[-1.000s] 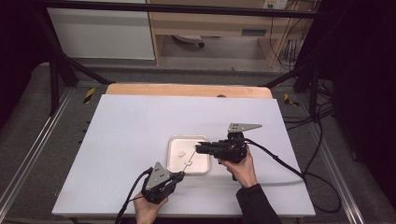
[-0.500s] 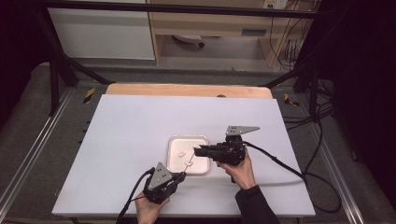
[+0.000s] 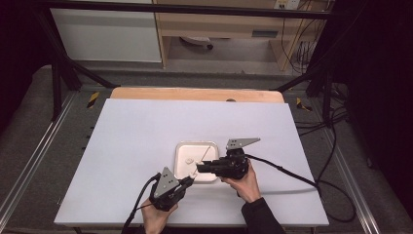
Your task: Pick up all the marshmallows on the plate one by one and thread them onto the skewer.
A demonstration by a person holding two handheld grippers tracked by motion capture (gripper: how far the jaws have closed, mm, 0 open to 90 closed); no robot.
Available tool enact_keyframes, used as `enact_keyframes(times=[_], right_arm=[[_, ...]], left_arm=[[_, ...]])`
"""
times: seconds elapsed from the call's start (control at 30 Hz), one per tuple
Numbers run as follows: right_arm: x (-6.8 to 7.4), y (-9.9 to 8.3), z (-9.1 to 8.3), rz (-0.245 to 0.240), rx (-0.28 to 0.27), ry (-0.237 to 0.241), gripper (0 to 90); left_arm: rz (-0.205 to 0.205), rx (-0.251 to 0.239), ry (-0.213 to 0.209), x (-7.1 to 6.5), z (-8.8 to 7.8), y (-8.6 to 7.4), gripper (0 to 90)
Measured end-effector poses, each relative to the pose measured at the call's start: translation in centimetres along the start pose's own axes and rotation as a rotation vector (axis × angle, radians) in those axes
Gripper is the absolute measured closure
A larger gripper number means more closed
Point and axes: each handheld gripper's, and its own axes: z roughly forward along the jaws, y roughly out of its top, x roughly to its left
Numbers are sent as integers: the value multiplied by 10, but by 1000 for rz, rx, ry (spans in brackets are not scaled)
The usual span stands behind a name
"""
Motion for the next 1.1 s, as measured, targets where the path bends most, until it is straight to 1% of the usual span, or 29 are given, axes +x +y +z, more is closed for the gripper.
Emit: enact_keyframes(times=[0.07, 0.13, 0.2, 0.23, 0.27, 0.33, 0.4, 0.43, 0.5, 0.53, 0.57, 0.63, 0.67, 0.7, 0.77, 0.83, 0.87, 0.9, 1.03, 1.1], right_arm=[[-1, 0, 1, 10, -2, 9, 790], [-1, -1, 2, 18, -2, 1, 764], [-1, -1, 2, 12, -4, -13, 618], [0, -1, 0, 11, -7, -27, 599], [0, 0, -1, 2, -6, -31, 572], [1, 0, -6, -11, -12, -54, 502], [2, 0, -10, -60, -10, -113, 428], [2, 0, -12, -83, -10, -137, 406], [1, -1, -14, -111, -7, -180, 357], [0, -1, -15, -121, -8, -198, 331], [-2, -1, -15, -137, -3, -223, 312], [-4, 0, -14, -149, 8, -269, 257], [-5, 0, -13, -141, 10, -285, 228], [-7, 1, -11, -142, 11, -302, 214], [-9, 3, -7, -154, 32, -327, 204], [-11, 5, 0, -162, 56, -346, 192], [-13, 6, 5, -169, 70, -359, 187], [-13, 8, 10, -177, 88, -371, 183], [-19, 13, 35, -193, 152, -404, 193], [-22, 14, 47, -208, 185, -414, 219]], left_arm=[[-9, -3, -2, 1, 0, -1, 885], [-20, -2, -5, 2, 1, -3, 885], [-25, -6, 0, 4, 2, -5, 885], [-29, -10, 3, 5, 1, -5, 884], [-32, -14, 7, 6, -1, -6, 884], [-46, -23, 11, 11, -5, -8, 884], [-53, -31, 23, 15, -10, -10, 883], [-56, -32, 27, 18, -13, -11, 883], [-73, -33, 26, 22, -17, -13, 882], [-73, -30, 31, 25, -19, -14, 882], [-81, -29, 34, 27, -21, -15, 882], [-88, -24, 41, 31, -24, -17, 882], [-90, -24, 44, 33, -26, -18, 882], [-97, -23, 44, 35, -27, -18, 882], [-88, -36, 44, 39, -29, -20, 881], [-90, -31, 46, 41, -30, -21, 881], [-109, -12, 52, 41, -32, -22, 881], [-115, -11, 54, 42, -32, -22, 881], [-113, -8, 63, 46, -33, -23, 880], [-119, -6, 71, 47, -33, -25, 880]])
